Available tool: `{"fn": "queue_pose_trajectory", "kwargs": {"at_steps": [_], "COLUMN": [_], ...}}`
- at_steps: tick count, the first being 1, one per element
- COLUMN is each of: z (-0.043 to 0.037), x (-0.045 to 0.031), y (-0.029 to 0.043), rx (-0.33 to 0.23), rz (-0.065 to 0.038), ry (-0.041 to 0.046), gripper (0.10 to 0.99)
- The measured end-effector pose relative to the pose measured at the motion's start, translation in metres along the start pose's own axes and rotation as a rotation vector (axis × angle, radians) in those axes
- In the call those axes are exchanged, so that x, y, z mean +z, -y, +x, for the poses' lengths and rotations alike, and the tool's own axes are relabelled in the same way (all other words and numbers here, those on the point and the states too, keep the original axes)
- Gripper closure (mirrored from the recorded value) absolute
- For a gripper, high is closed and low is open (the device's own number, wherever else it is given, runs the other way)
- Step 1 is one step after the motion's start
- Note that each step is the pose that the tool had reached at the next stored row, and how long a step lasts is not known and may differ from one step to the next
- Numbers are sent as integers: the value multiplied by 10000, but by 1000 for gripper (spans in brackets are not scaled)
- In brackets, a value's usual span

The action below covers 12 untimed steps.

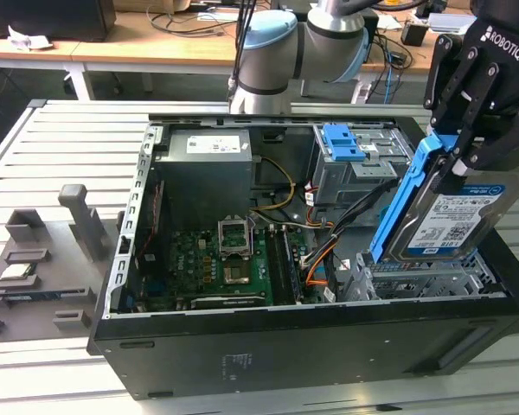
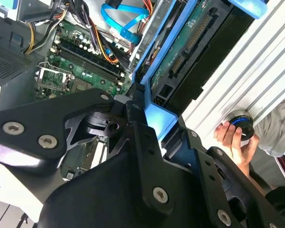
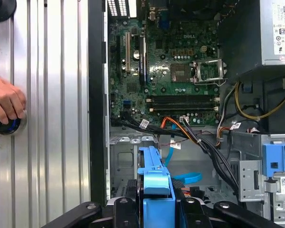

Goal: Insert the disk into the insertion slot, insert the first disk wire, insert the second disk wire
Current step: 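Insert the disk into the insertion slot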

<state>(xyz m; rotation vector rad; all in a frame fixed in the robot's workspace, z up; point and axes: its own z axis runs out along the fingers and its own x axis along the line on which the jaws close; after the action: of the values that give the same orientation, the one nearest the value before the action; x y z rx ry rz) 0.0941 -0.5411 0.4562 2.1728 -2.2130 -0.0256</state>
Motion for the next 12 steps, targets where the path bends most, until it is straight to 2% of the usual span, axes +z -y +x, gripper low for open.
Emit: {"fn": "queue_pose_trajectory", "kwargs": {"at_steps": [12], "z": [-1], "x": [25], "y": [-16], "rx": [1], "rz": [0], "ry": [1], "gripper": [718]}}
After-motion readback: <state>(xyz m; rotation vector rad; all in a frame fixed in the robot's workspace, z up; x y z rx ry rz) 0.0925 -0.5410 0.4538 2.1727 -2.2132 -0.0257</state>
